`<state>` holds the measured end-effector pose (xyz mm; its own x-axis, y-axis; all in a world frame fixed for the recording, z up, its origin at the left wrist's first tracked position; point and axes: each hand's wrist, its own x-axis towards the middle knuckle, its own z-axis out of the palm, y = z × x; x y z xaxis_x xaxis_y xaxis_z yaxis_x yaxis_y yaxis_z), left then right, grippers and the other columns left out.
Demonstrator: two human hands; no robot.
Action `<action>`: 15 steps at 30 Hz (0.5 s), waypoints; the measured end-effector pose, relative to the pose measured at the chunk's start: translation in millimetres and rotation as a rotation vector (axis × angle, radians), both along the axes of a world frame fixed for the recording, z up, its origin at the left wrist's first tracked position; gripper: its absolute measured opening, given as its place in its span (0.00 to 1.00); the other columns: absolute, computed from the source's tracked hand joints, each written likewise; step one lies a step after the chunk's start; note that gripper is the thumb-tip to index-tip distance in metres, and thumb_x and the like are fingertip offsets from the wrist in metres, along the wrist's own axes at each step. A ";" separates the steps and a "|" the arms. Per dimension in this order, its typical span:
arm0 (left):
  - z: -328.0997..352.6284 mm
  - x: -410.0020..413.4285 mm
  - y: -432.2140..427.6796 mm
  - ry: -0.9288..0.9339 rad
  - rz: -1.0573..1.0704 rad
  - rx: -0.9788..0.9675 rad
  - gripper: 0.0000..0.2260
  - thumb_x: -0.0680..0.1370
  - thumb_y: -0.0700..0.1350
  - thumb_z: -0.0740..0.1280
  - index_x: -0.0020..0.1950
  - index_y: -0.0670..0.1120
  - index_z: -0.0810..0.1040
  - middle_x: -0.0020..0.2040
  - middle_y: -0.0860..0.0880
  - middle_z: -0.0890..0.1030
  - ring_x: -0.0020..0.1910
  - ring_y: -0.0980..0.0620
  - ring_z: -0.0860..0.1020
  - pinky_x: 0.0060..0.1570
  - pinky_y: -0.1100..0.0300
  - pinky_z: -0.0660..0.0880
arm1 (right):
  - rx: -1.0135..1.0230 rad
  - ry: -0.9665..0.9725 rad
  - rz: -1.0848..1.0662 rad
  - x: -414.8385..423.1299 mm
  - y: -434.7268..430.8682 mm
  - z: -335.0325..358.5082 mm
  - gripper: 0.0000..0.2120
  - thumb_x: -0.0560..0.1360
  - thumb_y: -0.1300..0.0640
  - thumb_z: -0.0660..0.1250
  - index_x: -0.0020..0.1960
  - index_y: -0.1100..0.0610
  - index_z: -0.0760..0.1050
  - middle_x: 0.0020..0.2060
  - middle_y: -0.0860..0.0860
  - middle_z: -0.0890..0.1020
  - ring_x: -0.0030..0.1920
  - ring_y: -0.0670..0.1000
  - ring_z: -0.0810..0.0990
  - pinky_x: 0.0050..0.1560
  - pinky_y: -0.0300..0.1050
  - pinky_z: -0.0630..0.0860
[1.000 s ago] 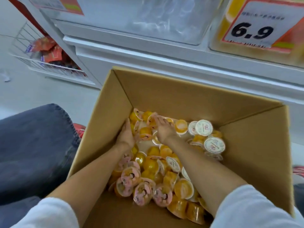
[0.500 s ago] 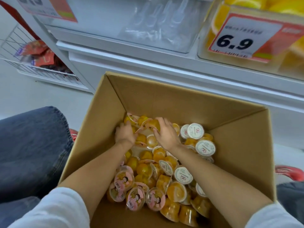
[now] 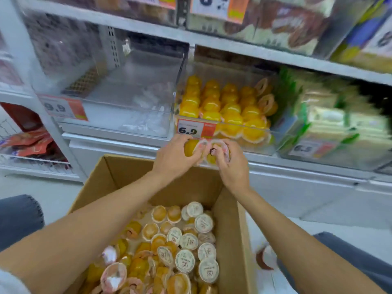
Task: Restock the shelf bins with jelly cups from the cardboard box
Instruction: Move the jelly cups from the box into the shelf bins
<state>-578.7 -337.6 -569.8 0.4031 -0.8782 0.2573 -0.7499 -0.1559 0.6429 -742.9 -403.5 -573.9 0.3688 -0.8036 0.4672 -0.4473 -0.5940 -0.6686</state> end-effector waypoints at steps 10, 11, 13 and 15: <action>88.7 -40.0 -101.0 0.021 -0.067 -0.225 0.23 0.75 0.64 0.62 0.65 0.53 0.75 0.55 0.55 0.77 0.52 0.54 0.76 0.47 0.58 0.76 | -0.162 0.234 -0.418 -65.7 -119.2 100.2 0.18 0.81 0.54 0.59 0.67 0.61 0.72 0.69 0.56 0.72 0.68 0.56 0.70 0.66 0.48 0.66; 87.9 -41.2 -110.3 0.050 -0.055 -0.223 0.23 0.75 0.63 0.62 0.65 0.53 0.75 0.56 0.54 0.77 0.53 0.53 0.76 0.50 0.56 0.76 | -0.151 0.307 -0.441 -64.8 -129.2 99.3 0.17 0.81 0.54 0.58 0.66 0.61 0.73 0.70 0.57 0.71 0.68 0.57 0.69 0.65 0.49 0.67; 82.3 -42.1 -124.1 0.092 -0.040 -0.207 0.23 0.76 0.63 0.62 0.66 0.52 0.74 0.59 0.53 0.78 0.56 0.52 0.76 0.54 0.53 0.77 | -0.132 0.400 -0.452 -58.4 -142.3 94.2 0.14 0.80 0.56 0.58 0.60 0.62 0.76 0.70 0.59 0.69 0.66 0.60 0.71 0.60 0.51 0.71; 73.7 -41.5 -131.2 0.111 -0.039 -0.191 0.23 0.77 0.61 0.62 0.67 0.52 0.74 0.60 0.53 0.78 0.57 0.53 0.76 0.52 0.57 0.76 | -0.093 0.483 -0.471 -50.7 -146.8 87.4 0.12 0.78 0.59 0.61 0.56 0.63 0.79 0.69 0.60 0.68 0.63 0.61 0.73 0.56 0.51 0.73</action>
